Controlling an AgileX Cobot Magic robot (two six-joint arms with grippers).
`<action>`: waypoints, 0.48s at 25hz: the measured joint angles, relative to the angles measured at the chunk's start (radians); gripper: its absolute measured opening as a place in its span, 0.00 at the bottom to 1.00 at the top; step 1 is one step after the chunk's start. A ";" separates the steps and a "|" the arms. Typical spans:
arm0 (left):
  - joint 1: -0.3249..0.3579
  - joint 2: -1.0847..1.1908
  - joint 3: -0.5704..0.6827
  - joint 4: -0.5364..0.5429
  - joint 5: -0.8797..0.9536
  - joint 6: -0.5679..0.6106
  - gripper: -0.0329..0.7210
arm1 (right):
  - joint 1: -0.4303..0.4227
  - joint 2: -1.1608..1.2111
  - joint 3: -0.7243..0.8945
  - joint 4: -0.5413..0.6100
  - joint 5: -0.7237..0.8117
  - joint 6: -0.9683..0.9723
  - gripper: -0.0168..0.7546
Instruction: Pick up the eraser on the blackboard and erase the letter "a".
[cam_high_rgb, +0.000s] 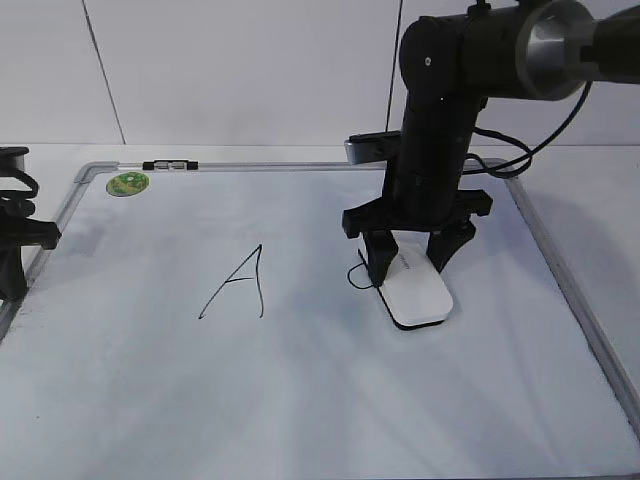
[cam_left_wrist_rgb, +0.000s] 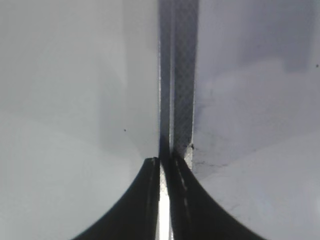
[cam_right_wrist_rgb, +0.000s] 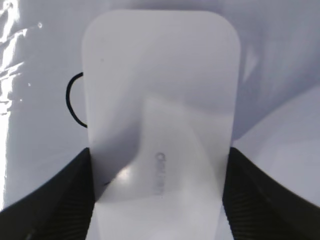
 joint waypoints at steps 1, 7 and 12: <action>0.000 0.000 0.000 -0.002 0.000 0.000 0.08 | 0.000 0.000 0.000 0.005 0.000 0.000 0.74; 0.000 0.000 0.000 -0.006 0.000 0.002 0.08 | 0.001 0.000 0.000 0.024 0.000 -0.008 0.74; 0.000 0.000 0.000 -0.009 0.000 0.002 0.08 | 0.035 0.009 -0.005 -0.017 0.002 -0.008 0.74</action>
